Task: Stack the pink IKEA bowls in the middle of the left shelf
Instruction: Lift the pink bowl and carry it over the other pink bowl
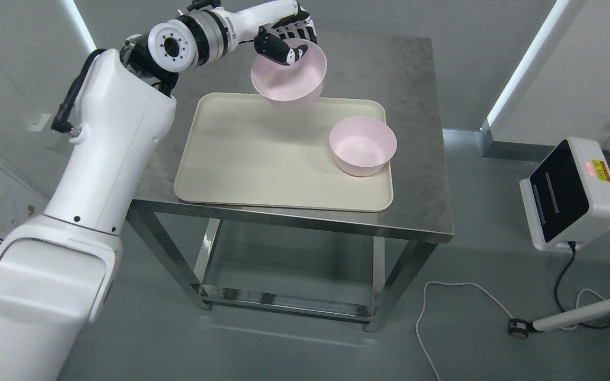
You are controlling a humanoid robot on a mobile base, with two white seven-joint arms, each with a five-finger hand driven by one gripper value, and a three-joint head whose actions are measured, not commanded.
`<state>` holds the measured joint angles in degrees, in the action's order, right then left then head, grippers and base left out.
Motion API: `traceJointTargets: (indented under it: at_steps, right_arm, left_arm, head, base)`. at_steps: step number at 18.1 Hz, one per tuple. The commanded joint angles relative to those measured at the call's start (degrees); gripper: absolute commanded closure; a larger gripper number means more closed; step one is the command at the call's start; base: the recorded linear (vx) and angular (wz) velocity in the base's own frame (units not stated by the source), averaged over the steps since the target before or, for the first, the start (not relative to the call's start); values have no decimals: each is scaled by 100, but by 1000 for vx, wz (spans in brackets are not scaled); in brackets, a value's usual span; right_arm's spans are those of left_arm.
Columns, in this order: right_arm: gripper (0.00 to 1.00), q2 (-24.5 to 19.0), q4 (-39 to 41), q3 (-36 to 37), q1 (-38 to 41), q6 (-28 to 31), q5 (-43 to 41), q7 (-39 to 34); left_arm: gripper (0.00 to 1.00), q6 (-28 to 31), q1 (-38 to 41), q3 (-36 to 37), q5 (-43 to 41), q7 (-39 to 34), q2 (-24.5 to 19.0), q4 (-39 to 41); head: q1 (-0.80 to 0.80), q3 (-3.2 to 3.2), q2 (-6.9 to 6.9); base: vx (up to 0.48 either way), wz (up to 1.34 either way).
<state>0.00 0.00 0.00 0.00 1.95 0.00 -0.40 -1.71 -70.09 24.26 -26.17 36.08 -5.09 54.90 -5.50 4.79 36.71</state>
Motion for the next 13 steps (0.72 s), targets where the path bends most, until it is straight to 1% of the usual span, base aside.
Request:
traceJointTargets:
  at_steps: [1,3,6,9,13]
  right_arm:
    - [0,100,193,62,167,7,0,4]
    - [0,100,193,70,167,-2,0,4]
    - [0,100,193,62,167,7,0,4]
    - [0,100,193,62,167,-2,0,4]
    - [0,100,193,62,167,7,0,4]
  left_arm:
    - [100,4,-198,2651,1147,-969,409,55]
    - [100,4,-207,3275,1289,-1190,409,117]
    - [100,4,-207,3585,1518,-1234,409,91]
    - [100,12,-215,3621,1562,-1243,409,-31]
    - [99,12,-215,3490,1553,-1305,409,-216]
  head:
    - [0,0,0]
    - [0,0,0]
    - [0,0,0]
    - [0,0,0]
    - [0,0,0]
  base:
    - [0,0]
    - [0,0]
    - [0,0]
    - [0,0]
    - [0,0]
